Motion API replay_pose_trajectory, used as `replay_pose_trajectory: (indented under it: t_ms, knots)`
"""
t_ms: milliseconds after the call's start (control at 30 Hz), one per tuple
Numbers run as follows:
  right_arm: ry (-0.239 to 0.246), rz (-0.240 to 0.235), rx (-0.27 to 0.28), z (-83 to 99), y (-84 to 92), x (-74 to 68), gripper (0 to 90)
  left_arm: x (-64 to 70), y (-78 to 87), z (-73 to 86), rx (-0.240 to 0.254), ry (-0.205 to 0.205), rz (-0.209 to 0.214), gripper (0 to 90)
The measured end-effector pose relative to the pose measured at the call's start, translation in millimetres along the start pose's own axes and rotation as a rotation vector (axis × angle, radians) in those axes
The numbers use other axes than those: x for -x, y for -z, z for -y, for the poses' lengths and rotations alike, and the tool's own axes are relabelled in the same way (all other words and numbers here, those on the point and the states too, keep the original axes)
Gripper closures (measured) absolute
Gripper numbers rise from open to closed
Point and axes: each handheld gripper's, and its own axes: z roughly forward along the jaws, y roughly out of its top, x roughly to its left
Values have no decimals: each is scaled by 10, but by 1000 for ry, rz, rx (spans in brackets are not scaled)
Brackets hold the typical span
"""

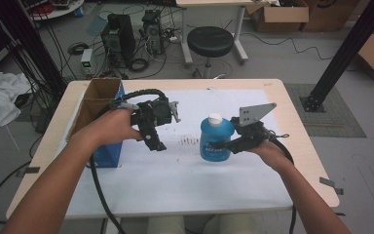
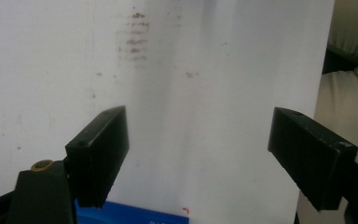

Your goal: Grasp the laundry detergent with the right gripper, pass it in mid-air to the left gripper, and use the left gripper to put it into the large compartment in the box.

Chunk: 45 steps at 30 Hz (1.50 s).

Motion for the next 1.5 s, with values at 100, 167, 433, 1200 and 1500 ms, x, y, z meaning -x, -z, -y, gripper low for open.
replay_pose_trajectory:
  t_ms: [100,167,433,1200,1500]
  knots:
    - [4,-12,-8,7,-48,7,439,18,25,-61,-6,-16,3,210]
    - [2,-20,-6,14,-75,11,440,28,49,-110,-9,-26,9,211]
    - [19,-49,-4,18,-185,-13,442,46,108,-252,-14,-49,20,212]
    - [52,-98,-54,-18,-537,-42,444,97,207,-560,-16,-100,39,210]
    - [46,-104,-52,-30,-592,-50,445,105,180,-658,-32,-113,36,211]
